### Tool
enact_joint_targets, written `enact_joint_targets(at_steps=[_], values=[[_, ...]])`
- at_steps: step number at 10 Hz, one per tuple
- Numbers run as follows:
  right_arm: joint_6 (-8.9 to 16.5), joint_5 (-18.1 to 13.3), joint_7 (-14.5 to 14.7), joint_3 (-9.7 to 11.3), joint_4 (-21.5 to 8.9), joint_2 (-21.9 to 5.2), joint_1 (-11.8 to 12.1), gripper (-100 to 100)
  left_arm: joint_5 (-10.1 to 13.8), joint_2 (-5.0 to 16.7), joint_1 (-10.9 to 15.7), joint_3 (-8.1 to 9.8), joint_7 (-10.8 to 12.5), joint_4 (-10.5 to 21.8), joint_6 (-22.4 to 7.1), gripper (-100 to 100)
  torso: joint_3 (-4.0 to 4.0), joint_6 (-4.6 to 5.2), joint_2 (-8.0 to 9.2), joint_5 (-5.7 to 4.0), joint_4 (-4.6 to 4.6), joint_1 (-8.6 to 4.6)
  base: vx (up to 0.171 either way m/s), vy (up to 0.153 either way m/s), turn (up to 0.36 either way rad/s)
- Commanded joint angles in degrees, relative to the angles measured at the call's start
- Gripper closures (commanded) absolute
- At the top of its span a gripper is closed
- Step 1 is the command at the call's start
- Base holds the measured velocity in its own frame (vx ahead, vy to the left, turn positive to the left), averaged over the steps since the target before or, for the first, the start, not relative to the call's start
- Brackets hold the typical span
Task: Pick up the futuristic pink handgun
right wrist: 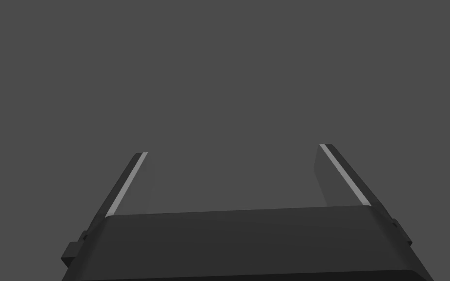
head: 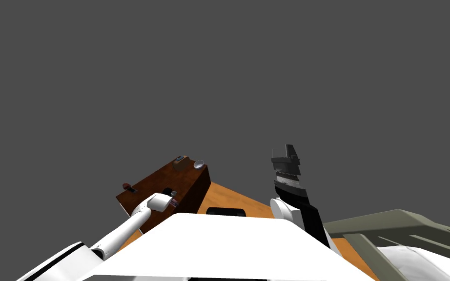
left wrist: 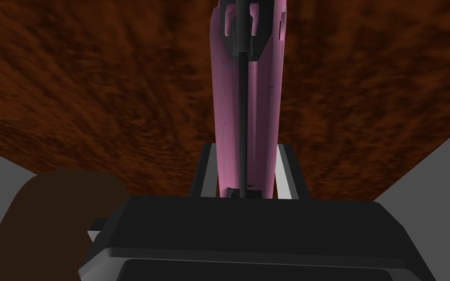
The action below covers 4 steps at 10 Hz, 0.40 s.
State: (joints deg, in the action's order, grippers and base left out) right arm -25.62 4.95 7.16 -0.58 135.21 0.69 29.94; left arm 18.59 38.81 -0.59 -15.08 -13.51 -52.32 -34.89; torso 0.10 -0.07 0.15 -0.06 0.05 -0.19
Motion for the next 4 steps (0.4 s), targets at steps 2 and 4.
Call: enact_joint_targets(at_steps=[2, 4], values=[[0.0, 0.0, 0.0, 0.0, 0.0, 0.0, 0.0, 0, 1.1, 1.4, -0.4, -0.3, -0.1, -2.8, -2.1, 100, 0.01, 0.01, 0.01, -0.01, 0.01, -0.02, -0.034, -0.039, 0.023], [0.0, 0.0, 0.0, 0.0, 0.0, 0.0, 0.0, 0, 1.0, 1.2, -0.3, -0.24, -0.2, -2.2, -1.6, 0, -0.03, 0.02, -0.06, -0.01, 0.0, 0.04, -0.006, -0.009, 0.003]])
